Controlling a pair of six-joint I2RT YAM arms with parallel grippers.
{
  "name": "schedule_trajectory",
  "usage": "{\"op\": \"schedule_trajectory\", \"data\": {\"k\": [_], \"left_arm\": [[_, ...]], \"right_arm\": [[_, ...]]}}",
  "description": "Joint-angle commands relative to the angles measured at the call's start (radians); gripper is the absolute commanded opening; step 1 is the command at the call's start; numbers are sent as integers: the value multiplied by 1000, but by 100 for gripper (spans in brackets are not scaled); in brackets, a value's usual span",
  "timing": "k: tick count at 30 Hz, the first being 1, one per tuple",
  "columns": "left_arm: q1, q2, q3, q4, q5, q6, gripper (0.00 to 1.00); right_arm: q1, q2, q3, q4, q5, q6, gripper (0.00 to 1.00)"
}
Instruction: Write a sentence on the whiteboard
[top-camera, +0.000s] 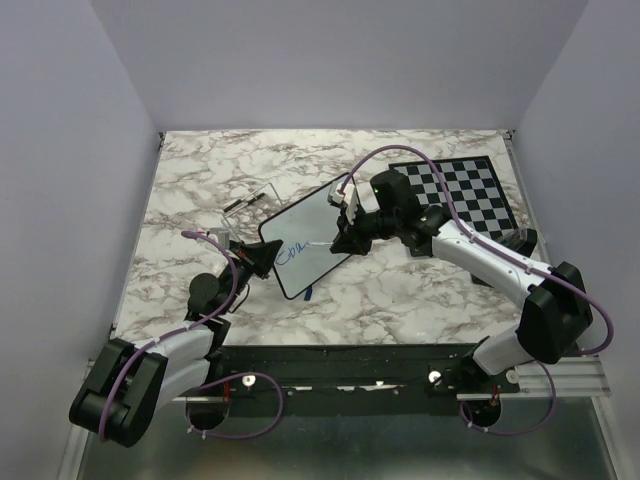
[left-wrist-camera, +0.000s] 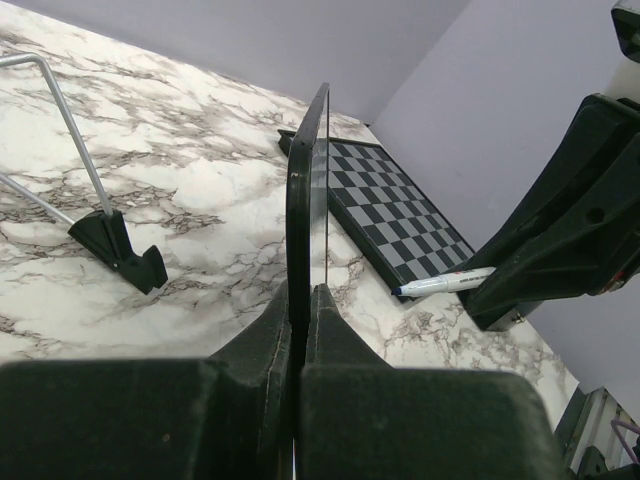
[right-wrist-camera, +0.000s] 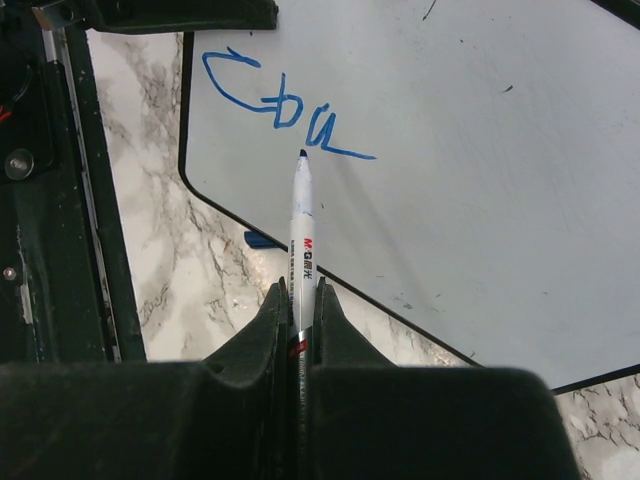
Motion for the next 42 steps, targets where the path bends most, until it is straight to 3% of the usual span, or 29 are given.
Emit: {"op": "schedule_trajectory", "data": {"k": [1, 42], "left_arm": [[-9, 4, -27, 14, 43, 32, 0], [-9, 26, -27, 39, 46, 6, 0]], "right_arm": [[4, 14, -17, 12, 18, -36, 0], [30, 145, 83, 26, 128, -14, 0]]}}
